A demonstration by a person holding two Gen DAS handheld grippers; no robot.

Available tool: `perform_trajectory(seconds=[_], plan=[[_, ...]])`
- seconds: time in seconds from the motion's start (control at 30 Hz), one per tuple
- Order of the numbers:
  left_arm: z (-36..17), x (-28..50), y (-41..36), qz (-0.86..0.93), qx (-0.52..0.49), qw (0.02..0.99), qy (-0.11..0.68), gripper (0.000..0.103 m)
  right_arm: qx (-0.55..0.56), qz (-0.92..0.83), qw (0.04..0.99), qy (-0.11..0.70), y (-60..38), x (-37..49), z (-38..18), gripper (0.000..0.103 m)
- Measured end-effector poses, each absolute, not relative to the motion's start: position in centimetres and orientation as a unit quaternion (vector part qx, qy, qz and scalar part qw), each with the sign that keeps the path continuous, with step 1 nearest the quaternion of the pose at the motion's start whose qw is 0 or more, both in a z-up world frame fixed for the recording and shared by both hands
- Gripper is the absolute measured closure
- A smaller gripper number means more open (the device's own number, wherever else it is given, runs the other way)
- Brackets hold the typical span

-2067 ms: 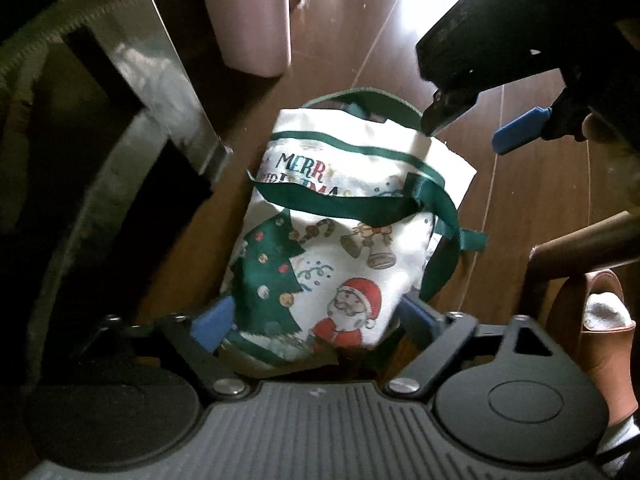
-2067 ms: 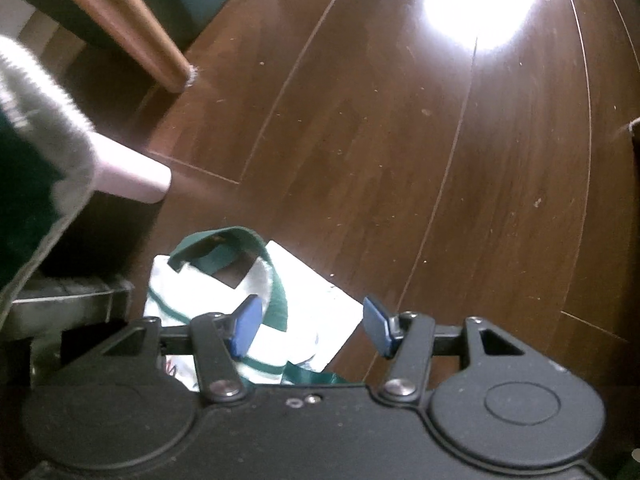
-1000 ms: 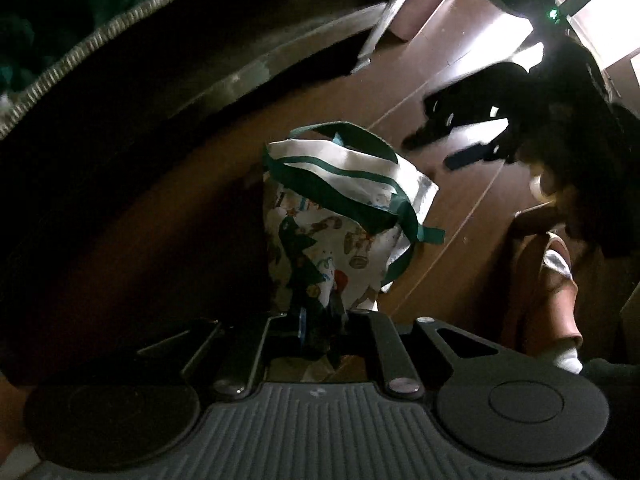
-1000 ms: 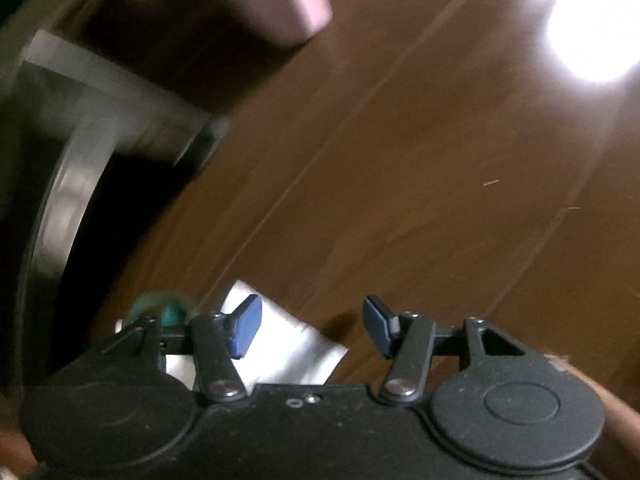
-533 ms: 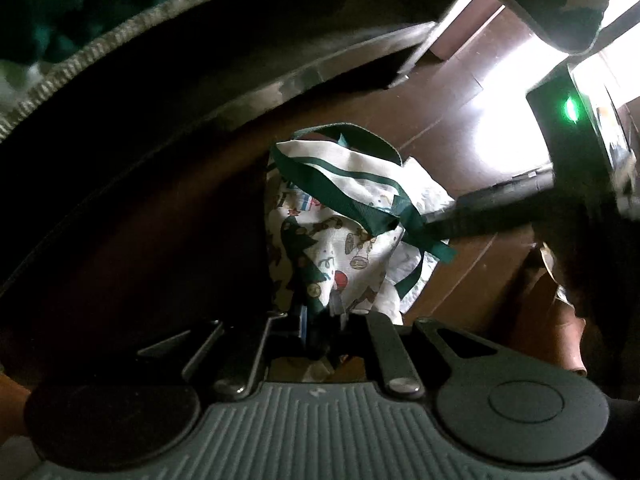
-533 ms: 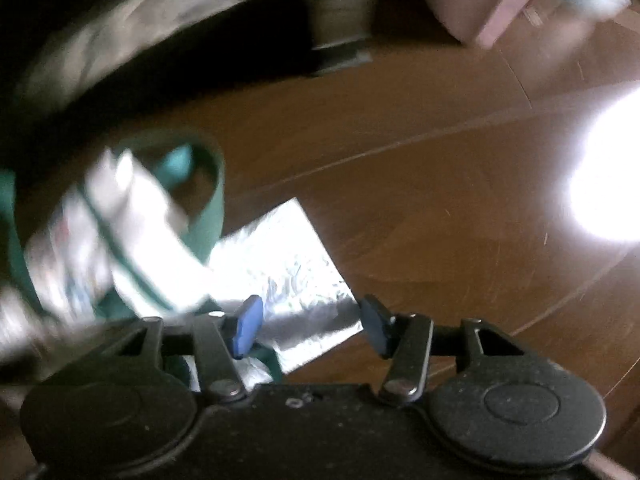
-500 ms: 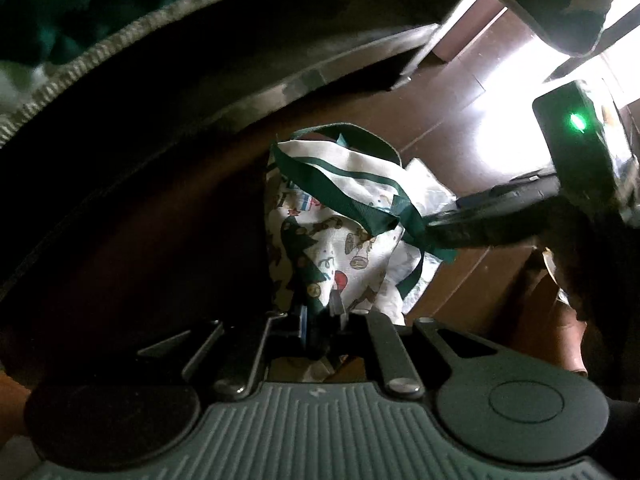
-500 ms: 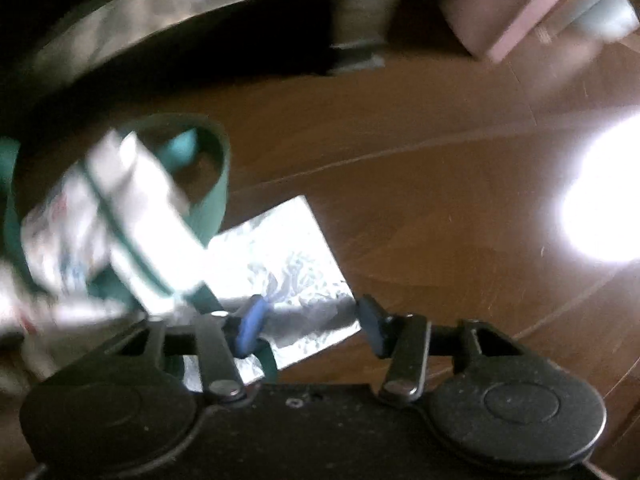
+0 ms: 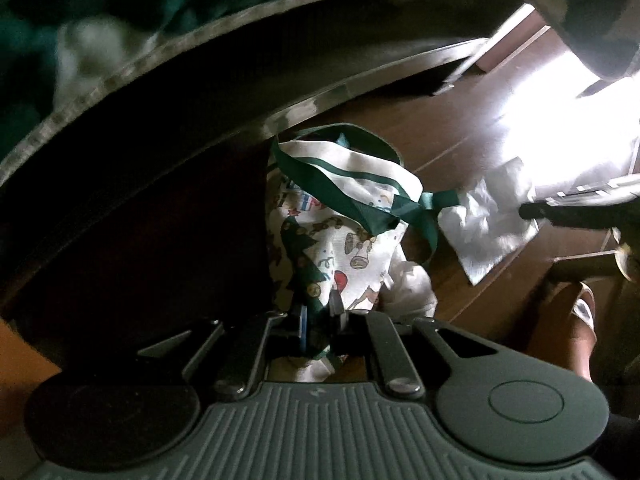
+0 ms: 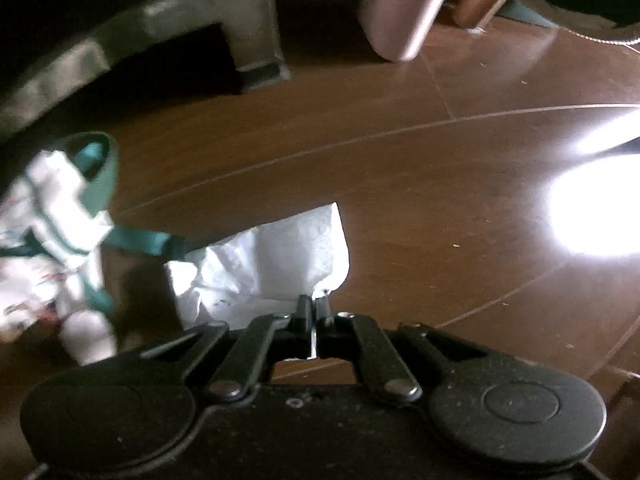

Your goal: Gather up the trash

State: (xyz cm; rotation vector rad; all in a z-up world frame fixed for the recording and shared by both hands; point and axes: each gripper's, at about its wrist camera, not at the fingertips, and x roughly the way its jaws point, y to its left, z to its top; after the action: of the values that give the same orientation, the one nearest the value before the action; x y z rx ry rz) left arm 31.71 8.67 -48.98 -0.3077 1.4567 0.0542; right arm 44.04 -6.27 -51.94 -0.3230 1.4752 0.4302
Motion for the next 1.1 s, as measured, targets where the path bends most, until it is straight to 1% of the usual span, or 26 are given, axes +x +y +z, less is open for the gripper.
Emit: perform_trajectory(seconds=[0.1, 0.23, 0.33, 0.43, 0.53, 0.57, 0.63, 0.7, 0.8, 0.9, 0.93, 0.97, 1.0, 1.03, 1.07, 1.1], plan=[[-49.7, 31.9, 8.3, 0.033, -0.161, 0.725, 0.669, 0.094, -0.102, 0.261, 0.696, 0.662, -7.4, 43.3, -50.3, 0.102], [-50.9, 32.5, 7.8, 0.043, -0.17, 0.716, 0.675, 0.094, -0.023, 0.41, 0.64, 0.649, -7.0, 42.7, -47.7, 0.102], [-51.6, 32.8, 7.2, 0.043, -0.173, 0.712, 0.679, 0.094, 0.016, 0.447, 0.61, 0.655, -5.4, 42.4, -47.4, 0.102], [-52.1, 32.9, 6.5, 0.038, -0.174, 0.711, 0.68, 0.094, -0.022, 0.454, 0.607, 0.652, -2.9, 41.3, -47.5, 0.102], [-52.9, 33.1, 5.7, 0.036, -0.173, 0.708, 0.684, 0.094, -0.052, 0.439, 0.61, 0.658, -2.0, 40.1, -49.1, 0.095], [-53.1, 33.1, 5.6, 0.035, -0.172, 0.708, 0.684, 0.094, -0.067, 0.439, 0.61, 0.657, -1.7, 39.5, -49.3, 0.087], [-53.4, 33.4, 5.3, 0.03, -0.164, 0.709, 0.685, 0.094, -0.103, 0.43, 0.618, 0.65, -0.8, 38.9, -49.9, 0.082], [-53.9, 33.5, 4.9, 0.021, -0.154, 0.709, 0.687, 0.094, -0.141, 0.424, 0.623, 0.642, -0.1, 38.3, -50.3, 0.073], [-54.6, 33.7, 4.2, 0.004, -0.141, 0.711, 0.689, 0.094, -0.194, 0.424, 0.628, 0.623, 0.0, 37.5, -50.7, 0.07], [-54.9, 34.1, 3.8, -0.01, -0.147, 0.71, 0.689, 0.086, -0.201, 0.419, 0.627, 0.625, -0.1, 37.3, -51.2, 0.068], [-55.0, 34.3, 3.7, -0.014, -0.146, 0.709, 0.69, 0.081, -0.2, 0.419, 0.626, 0.627, 0.0, 37.2, -51.4, 0.068], [-55.2, 34.7, 3.7, -0.019, -0.145, 0.708, 0.691, 0.076, -0.199, 0.42, 0.627, 0.626, 0.1, 37.1, -51.5, 0.062], [-55.3, 34.9, 3.6, -0.023, -0.144, 0.706, 0.693, 0.06, -0.199, 0.421, 0.626, 0.625, 0.3, 37.0, -51.6, 0.06], [-55.3, 35.0, 3.5, -0.025, -0.145, 0.705, 0.694, 0.038, -0.199, 0.423, 0.625, 0.625, 0.4, 37.0, -51.7, 0.059], [-55.5, 35.2, 3.5, -0.025, -0.147, 0.707, 0.692, 0.03, -0.201, 0.424, 0.624, 0.625, 0.7, 36.9, -52.0, 0.058], [-55.6, 35.4, 3.3, -0.026, -0.148, 0.713, 0.685, 0.027, -0.202, 0.423, 0.622, 0.628, 0.8, 36.9, -52.1, 0.058]])
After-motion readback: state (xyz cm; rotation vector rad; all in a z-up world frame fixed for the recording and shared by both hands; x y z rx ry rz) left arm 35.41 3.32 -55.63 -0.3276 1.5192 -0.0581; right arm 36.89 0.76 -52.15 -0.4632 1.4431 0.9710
